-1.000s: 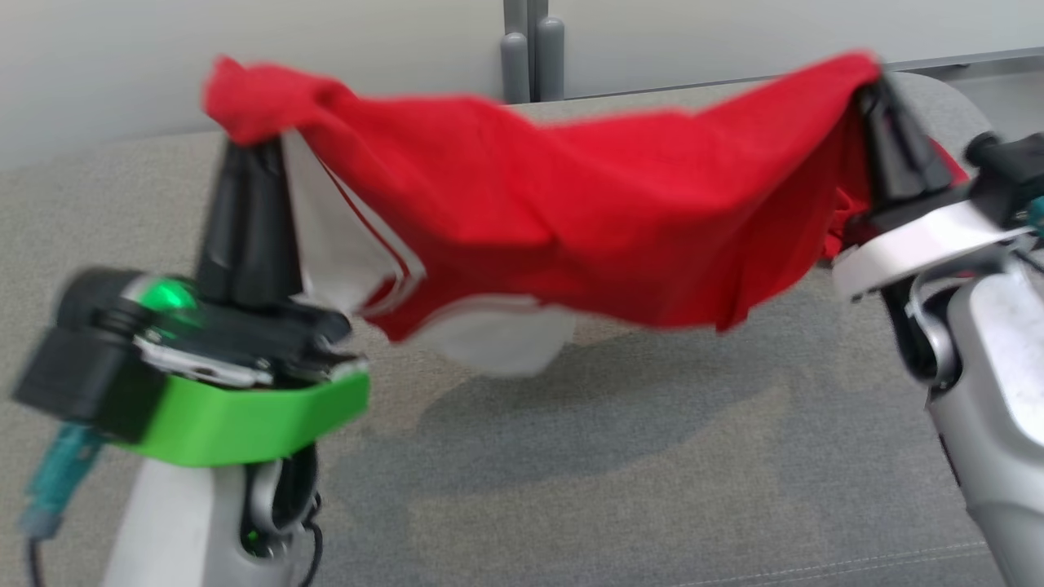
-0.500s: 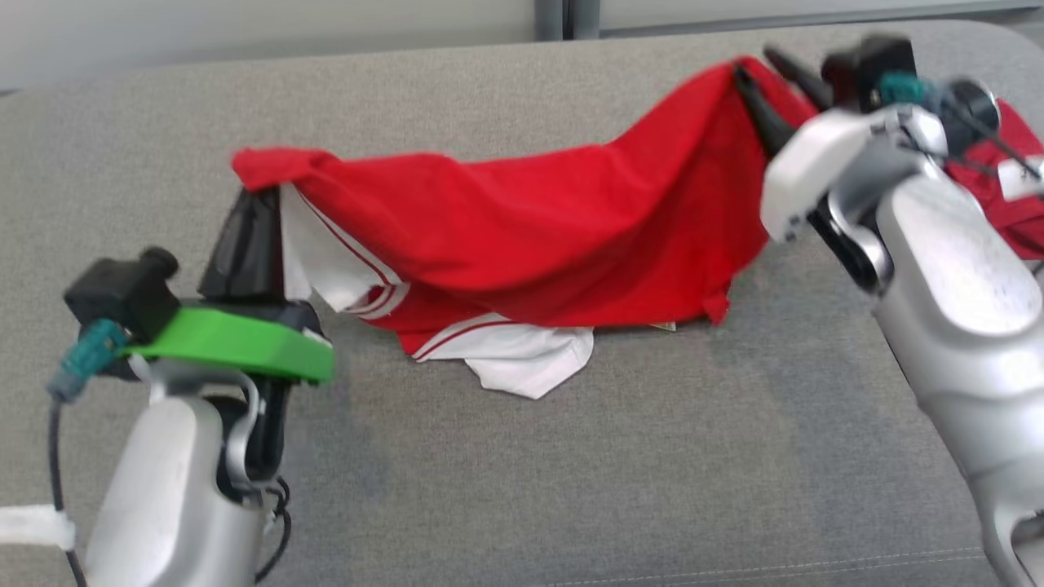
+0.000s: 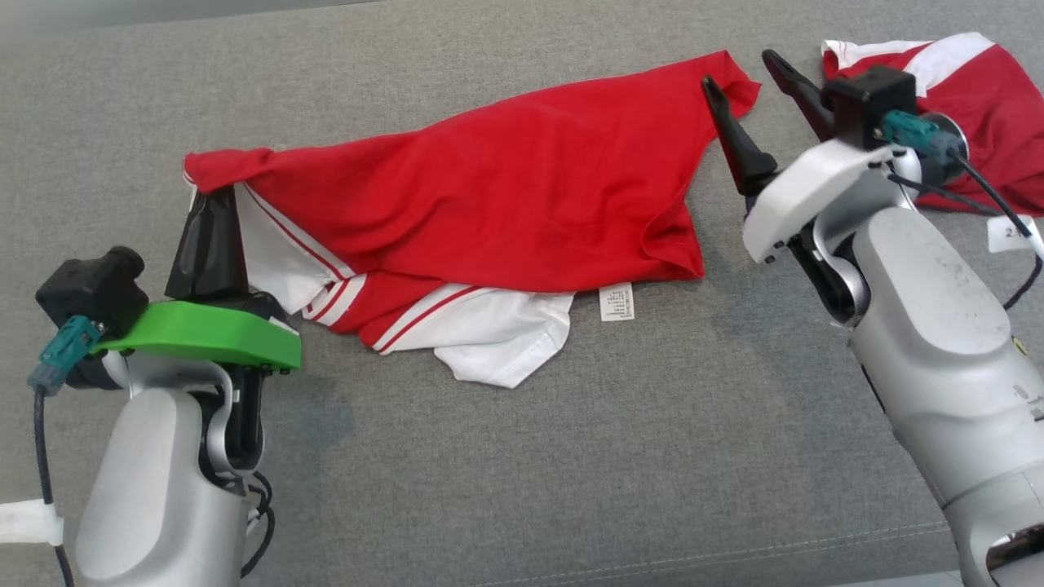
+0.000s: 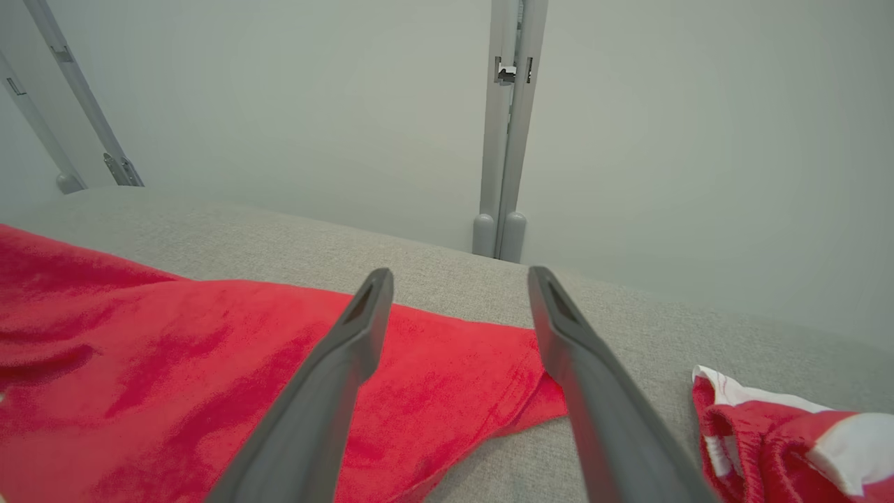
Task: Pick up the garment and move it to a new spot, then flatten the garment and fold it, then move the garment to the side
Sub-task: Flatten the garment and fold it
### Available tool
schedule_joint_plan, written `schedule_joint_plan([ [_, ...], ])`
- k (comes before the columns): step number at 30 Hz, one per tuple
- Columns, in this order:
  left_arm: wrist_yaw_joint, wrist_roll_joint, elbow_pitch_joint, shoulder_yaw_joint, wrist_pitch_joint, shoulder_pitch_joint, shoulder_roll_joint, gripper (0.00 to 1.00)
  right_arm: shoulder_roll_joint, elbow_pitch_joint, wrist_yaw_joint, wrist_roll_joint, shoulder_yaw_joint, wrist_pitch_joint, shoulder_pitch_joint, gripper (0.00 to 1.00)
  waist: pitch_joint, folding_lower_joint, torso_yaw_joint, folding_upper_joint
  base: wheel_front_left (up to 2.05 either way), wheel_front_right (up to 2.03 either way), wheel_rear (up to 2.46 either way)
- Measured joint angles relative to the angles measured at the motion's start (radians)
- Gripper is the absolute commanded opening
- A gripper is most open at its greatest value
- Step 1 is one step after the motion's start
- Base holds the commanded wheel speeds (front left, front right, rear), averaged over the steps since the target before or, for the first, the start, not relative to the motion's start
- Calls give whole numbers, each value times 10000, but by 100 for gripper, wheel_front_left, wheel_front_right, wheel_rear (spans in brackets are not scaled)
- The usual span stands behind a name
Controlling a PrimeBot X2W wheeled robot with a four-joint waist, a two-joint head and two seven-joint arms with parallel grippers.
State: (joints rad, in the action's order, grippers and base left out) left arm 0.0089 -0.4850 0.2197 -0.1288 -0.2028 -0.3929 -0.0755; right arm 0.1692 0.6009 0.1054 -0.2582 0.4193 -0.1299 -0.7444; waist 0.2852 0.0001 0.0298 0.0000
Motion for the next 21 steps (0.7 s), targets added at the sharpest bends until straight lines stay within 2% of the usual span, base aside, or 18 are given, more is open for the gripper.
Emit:
schedule_joint_plan([
  [5,92,-46,355,36,-272,380,244,0,370,31,-13,-399,-581,-857,1114,100,143,0,-183,0,0,0,0],
  [9,251,-113,646,251,-372,519,284,0,433,148,-25,-619,-849,-1045,2027,100,247,-1,-206,0,0,0,0],
  [15,263,-209,713,295,-456,501,303,0,138,-144,4,-700,-537,-1158,2676,100,436,0,-224,0,0,0,0],
  [21,173,-259,855,278,-468,491,336,0,109,-834,84,-502,-130,-1210,2864,100,500,0,-245,0,0,0,0],
])
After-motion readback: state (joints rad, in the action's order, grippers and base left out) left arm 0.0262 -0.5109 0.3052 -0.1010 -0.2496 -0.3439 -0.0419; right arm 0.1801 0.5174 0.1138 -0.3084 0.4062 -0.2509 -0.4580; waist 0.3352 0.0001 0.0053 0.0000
